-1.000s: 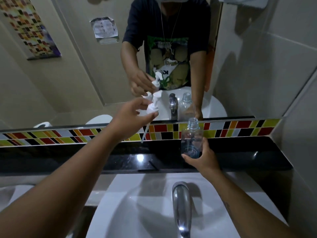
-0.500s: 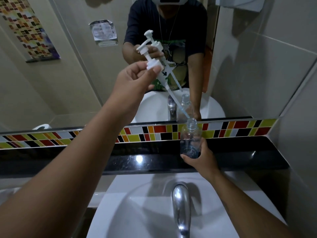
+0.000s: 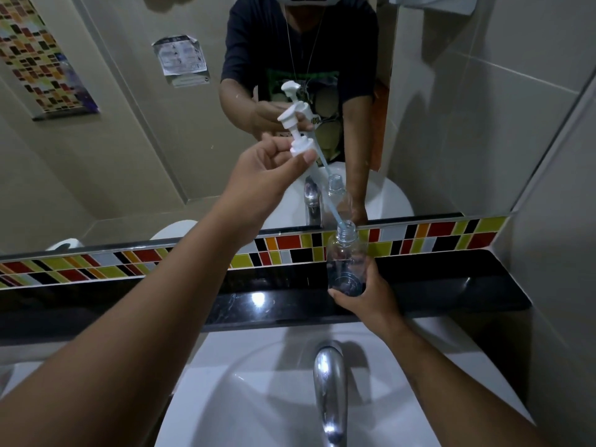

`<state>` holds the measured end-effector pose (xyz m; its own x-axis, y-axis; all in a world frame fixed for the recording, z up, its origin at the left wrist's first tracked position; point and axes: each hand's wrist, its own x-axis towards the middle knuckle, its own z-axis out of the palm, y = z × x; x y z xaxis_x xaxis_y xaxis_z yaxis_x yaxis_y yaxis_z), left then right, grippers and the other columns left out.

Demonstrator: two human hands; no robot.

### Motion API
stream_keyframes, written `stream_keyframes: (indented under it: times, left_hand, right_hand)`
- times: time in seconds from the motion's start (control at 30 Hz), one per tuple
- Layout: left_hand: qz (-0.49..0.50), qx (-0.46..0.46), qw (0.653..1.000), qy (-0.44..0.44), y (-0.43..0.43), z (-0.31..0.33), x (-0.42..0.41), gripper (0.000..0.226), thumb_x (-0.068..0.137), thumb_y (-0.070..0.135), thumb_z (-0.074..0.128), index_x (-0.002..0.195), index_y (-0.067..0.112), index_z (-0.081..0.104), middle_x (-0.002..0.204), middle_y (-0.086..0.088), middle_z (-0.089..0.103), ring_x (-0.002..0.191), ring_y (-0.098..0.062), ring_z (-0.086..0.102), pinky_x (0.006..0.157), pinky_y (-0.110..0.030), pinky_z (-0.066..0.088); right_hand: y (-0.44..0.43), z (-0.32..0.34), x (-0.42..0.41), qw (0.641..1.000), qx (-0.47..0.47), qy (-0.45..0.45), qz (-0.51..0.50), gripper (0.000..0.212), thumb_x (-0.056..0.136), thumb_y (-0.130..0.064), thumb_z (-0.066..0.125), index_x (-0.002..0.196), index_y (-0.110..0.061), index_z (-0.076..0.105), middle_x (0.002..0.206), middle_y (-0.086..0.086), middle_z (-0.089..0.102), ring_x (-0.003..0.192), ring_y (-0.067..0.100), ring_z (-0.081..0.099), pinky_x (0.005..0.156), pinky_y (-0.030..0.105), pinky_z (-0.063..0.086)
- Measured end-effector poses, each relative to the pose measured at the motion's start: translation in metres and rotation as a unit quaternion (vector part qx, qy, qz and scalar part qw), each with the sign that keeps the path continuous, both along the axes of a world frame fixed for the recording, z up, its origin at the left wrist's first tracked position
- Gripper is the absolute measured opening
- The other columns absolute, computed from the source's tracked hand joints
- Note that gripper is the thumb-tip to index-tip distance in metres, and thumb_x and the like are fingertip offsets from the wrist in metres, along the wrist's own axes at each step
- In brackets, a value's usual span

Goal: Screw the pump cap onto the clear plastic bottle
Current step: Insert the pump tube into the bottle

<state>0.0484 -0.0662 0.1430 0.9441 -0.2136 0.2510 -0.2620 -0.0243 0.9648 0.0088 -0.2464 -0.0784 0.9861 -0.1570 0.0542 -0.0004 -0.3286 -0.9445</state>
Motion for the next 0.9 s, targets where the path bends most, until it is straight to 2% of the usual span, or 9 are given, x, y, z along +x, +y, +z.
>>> stream_keyframes:
  times: [0.03, 0.1, 0.17, 0.27, 0.4, 0.5, 0.57, 0.7, 0.9]
  left_hand:
    - [-0.006, 0.015, 1.000, 0.002, -0.004, -0.003, 0.000, 0.014, 0.098, 0.007, 0.067, 0.112, 0.003, 0.066, 0.094, -0.008, 0.077, 0.084, -0.004, 0.072, 0.078, -0.017, 0.055]
    - [-0.022, 0.045, 0.999, 0.007, -0.011, -0.011, 0.000, 0.033, 0.095, 0.016, 0.074, 0.121, -0.002, 0.064, 0.103, -0.026, 0.073, 0.094, -0.016, 0.070, 0.094, -0.033, 0.059]
    - [-0.025, 0.078, 0.997, 0.008, -0.018, -0.019, -0.001, 0.040, 0.089, 0.025, 0.079, 0.122, 0.003, 0.067, 0.111, -0.027, 0.073, 0.100, -0.026, 0.072, 0.107, -0.046, 0.053]
    - [-0.021, 0.114, 0.993, 0.009, -0.024, -0.029, -0.003, 0.024, 0.093, 0.021, 0.077, 0.114, 0.012, 0.071, 0.112, -0.019, 0.077, 0.110, -0.033, 0.074, 0.103, -0.040, 0.054]
    - [-0.026, 0.123, 0.992, 0.024, -0.029, -0.040, -0.002, 0.018, 0.093, 0.018, 0.077, 0.110, 0.013, 0.070, 0.110, -0.017, 0.078, 0.099, -0.018, 0.075, 0.089, -0.023, 0.055]
    - [-0.030, 0.125, 0.991, 0.038, -0.031, -0.047, 0.000, 0.016, 0.093, 0.017, 0.076, 0.108, 0.014, 0.070, 0.104, -0.009, 0.081, 0.088, -0.005, 0.071, 0.077, -0.011, 0.053]
    - [-0.037, 0.118, 0.991, 0.048, -0.031, -0.051, 0.001, 0.018, 0.094, 0.014, 0.075, 0.111, 0.010, 0.069, 0.104, -0.009, 0.080, 0.089, -0.005, 0.073, 0.079, -0.013, 0.054]
    - [-0.061, 0.091, 0.992, 0.062, -0.032, -0.056, 0.003, 0.013, 0.094, 0.006, 0.073, 0.105, 0.012, 0.067, 0.099, -0.009, 0.080, 0.089, -0.008, 0.075, 0.081, -0.019, 0.057]
    - [-0.052, 0.144, 0.987, 0.053, -0.033, -0.068, 0.004, 0.027, 0.091, 0.013, 0.078, 0.116, 0.007, 0.069, 0.109, -0.010, 0.080, 0.101, -0.020, 0.076, 0.093, -0.030, 0.057]
  right_hand:
    - [0.000, 0.000, 0.000, 1.000, 0.000, -0.002, 0.001, 0.074, 0.064, -0.026, 0.090, 0.122, -0.031, 0.043, 0.114, -0.007, 0.060, 0.103, 0.012, 0.061, 0.074, 0.008, 0.046]
    - [0.000, 0.000, 0.000, 1.000, -0.005, -0.005, 0.004, 0.075, 0.064, -0.026, 0.089, 0.123, -0.032, 0.043, 0.113, -0.008, 0.060, 0.103, 0.012, 0.061, 0.079, 0.012, 0.047]
    - [-0.001, 0.000, -0.001, 1.000, -0.016, -0.011, 0.001, 0.075, 0.064, -0.028, 0.089, 0.123, -0.033, 0.043, 0.112, -0.009, 0.060, 0.101, 0.011, 0.061, 0.082, 0.018, 0.049]
    - [-0.001, -0.002, -0.001, 1.000, -0.025, -0.014, -0.002, 0.077, 0.063, -0.032, 0.089, 0.126, -0.029, 0.044, 0.109, -0.009, 0.060, 0.098, 0.013, 0.062, 0.085, 0.025, 0.052]
    - [-0.001, -0.002, -0.002, 0.999, -0.026, -0.030, 0.004, 0.073, 0.064, -0.034, 0.088, 0.120, -0.038, 0.042, 0.107, -0.016, 0.061, 0.098, 0.010, 0.063, 0.086, 0.025, 0.053]
    - [-0.002, -0.003, -0.002, 0.999, -0.026, -0.037, 0.008, 0.072, 0.064, -0.035, 0.087, 0.121, -0.037, 0.043, 0.107, -0.017, 0.063, 0.100, 0.008, 0.064, 0.084, 0.017, 0.050]
    - [-0.002, -0.003, -0.002, 0.999, -0.027, -0.040, 0.007, 0.073, 0.065, -0.034, 0.087, 0.123, -0.033, 0.044, 0.109, -0.013, 0.064, 0.100, 0.007, 0.064, 0.082, 0.013, 0.048]
    - [-0.001, -0.004, -0.001, 0.999, -0.027, -0.041, 0.008, 0.074, 0.064, -0.035, 0.087, 0.124, -0.030, 0.044, 0.112, -0.008, 0.065, 0.100, 0.010, 0.064, 0.084, 0.021, 0.053]
    - [-0.002, -0.004, -0.001, 0.999, -0.025, -0.039, 0.008, 0.076, 0.064, -0.035, 0.087, 0.126, -0.029, 0.043, 0.115, -0.006, 0.065, 0.101, 0.010, 0.064, 0.081, 0.015, 0.050]
